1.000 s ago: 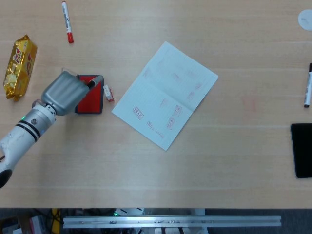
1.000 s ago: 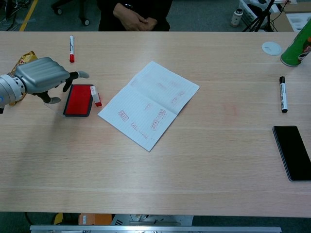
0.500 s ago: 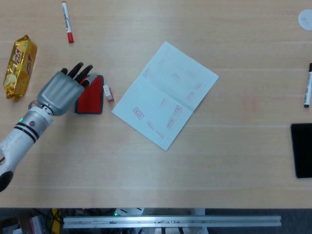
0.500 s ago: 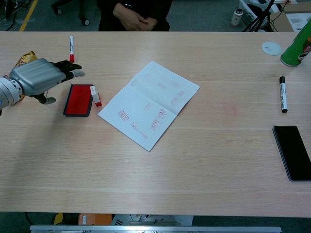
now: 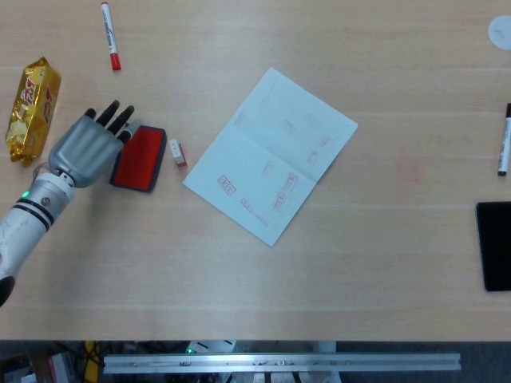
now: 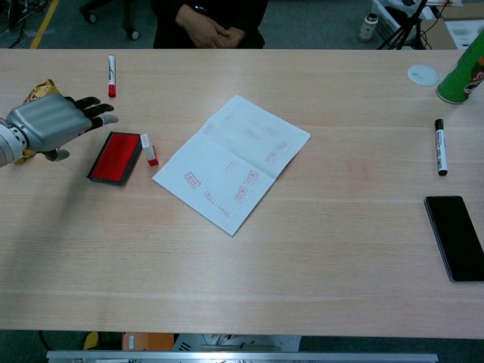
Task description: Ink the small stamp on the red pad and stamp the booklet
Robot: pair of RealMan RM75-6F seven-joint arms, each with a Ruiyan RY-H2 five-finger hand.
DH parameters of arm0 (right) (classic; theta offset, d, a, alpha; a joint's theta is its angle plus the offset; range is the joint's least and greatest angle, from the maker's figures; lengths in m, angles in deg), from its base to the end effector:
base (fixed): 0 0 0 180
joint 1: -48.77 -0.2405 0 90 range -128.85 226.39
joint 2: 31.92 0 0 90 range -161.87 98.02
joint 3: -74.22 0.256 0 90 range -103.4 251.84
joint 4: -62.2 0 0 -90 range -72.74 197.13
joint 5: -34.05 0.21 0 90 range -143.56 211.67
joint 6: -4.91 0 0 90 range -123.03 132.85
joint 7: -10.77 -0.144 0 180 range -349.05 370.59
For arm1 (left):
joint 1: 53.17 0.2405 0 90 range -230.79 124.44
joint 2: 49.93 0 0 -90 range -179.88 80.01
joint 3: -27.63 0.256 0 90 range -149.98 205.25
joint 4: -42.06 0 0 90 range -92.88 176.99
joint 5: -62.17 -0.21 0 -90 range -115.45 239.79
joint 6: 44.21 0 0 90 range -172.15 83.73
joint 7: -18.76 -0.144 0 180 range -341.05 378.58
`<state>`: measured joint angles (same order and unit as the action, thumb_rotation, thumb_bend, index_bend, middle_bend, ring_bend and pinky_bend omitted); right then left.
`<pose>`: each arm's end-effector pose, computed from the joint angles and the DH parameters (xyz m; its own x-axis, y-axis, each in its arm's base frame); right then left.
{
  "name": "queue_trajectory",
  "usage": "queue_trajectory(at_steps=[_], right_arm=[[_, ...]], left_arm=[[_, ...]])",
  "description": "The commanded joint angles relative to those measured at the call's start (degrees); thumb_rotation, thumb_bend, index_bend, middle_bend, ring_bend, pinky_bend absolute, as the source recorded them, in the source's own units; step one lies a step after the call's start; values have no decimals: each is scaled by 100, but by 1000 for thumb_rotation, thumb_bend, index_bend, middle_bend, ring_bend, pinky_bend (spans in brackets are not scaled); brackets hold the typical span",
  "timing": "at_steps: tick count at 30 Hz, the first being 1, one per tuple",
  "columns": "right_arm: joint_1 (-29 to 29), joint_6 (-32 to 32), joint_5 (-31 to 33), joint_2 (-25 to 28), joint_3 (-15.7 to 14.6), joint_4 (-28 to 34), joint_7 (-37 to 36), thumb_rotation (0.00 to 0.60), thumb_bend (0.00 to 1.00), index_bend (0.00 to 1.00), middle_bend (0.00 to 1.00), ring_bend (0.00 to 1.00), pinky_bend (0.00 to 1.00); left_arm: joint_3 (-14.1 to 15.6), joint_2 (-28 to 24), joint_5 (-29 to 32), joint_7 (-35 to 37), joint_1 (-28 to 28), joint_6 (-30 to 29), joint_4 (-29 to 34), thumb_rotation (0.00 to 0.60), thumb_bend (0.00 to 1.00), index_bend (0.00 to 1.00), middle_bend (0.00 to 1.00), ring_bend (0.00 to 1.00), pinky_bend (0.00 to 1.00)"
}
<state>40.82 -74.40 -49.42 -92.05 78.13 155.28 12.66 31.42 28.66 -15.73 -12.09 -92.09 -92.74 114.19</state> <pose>-0.3131 -0.2017 0.1727 0.4706 -0.0560 0.8806 -0.8823 -0.0163 0.4705 -0.2734 0.3320 0.0296 0.9337 0.1389 0.3301 0.3514 -0.5336 -0.7693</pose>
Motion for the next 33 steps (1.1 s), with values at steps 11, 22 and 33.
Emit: queue_trajectory(at_steps=[11,22,33], right_arm=[[71,-99,16,27,-2,13,-9,600,189,368,415,394,468],[86,-108,-12,17,-12,-20,-64,600,189,368,415,395,468],[88,-85,-24,9,-25,-63,-110,600,189,368,415,395,468]], left_arm=[[-124,85,19,-237,-43,-30,-238,600,240,0,0,0,286],[-350,-365,-226,627,-115,-210,841,600,240,45,55,75,319],[-405,230,-880,1577,-529,-58,356,600,240,211,612,622,745]])
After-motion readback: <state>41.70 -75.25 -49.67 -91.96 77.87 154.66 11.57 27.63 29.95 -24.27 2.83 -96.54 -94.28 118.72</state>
